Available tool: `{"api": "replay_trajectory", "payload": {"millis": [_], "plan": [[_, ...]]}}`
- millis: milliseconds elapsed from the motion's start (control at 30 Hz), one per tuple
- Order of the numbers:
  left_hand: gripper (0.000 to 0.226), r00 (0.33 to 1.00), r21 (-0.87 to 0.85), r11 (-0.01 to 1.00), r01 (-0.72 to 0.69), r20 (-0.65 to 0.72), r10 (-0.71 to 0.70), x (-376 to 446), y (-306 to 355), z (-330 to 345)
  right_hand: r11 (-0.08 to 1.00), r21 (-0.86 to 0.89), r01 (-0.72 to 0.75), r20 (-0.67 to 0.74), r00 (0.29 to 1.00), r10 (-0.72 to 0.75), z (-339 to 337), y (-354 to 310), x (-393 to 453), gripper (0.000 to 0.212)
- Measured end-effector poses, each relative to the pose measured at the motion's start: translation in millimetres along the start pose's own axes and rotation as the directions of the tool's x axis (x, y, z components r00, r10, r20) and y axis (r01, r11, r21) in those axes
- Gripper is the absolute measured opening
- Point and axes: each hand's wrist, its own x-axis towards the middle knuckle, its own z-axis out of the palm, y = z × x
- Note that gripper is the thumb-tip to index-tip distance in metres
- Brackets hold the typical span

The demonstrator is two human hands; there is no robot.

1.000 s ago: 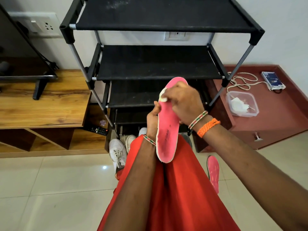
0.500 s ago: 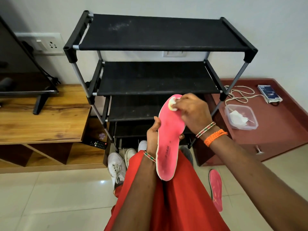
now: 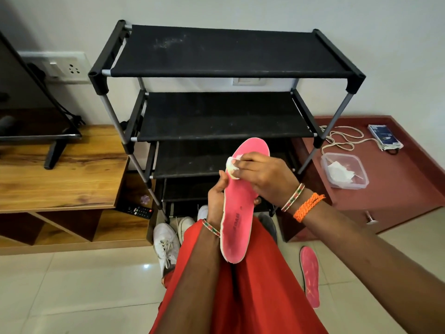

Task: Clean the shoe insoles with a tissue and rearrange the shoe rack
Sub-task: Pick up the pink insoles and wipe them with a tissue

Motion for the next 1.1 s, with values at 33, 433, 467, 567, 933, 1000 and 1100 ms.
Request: {"api": "replay_trajectory", "payload": {"millis": [33, 433, 467, 567, 933, 1000, 1100], "plan": [[0.065, 1.000, -0.001, 1.000, -0.001, 0.010, 0.001, 1.0, 0.2, 0.0, 1.000, -0.005, -0.002, -0.004, 1.000, 0.002, -1.4, 4.2, 0.3, 0.028], [0.065, 1.000, 0.008, 1.000, -0.022, -0.011, 0.022, 4.0, 0.5, 0.8, 0.914, 0.129, -0.385, -0.202, 0.892, 0.404, 1.1, 20.9, 2.7, 0.033], [0.065, 0.999, 0.020, 1.000, -0.022, -0.038, 0.023, 3.3, 0.4, 1.7, 0.874, 0.151, -0.462, -0.242, 0.840, 0.486, -0.3, 26.7, 3.2, 0.033], [0.064, 0.999, 0.018, 0.999, -0.034, -0.008, 0.034, 3.9, 0.1, 0.9, 0.954, 0.073, -0.290, -0.227, 0.927, 0.299, 2.7, 12.3, 5.7, 0.030], [0.063, 0.996, 0.009, 0.999, -0.039, -0.082, 0.039, 1.5, 1.6, 3.1, 0.999, 0.005, -0.037, -0.065, 0.997, 0.037, 12.8, -0.6, 7.0, 0.031], [0.062, 0.998, 0.005, 1.000, -0.027, -0.063, 0.028, 0.8, 2.9, 2.9, 1.000, -0.023, 0.011, -0.007, 1.000, -0.011, 12.0, -2.4, 5.0, 0.031], [0.060, 0.998, 0.031, 0.999, -0.010, -0.055, 0.012, -1.4, 5.4, 2.4, 0.960, -0.047, -0.277, -0.119, 0.955, 0.270, 8.5, 17.5, 8.4, 0.030]]}}
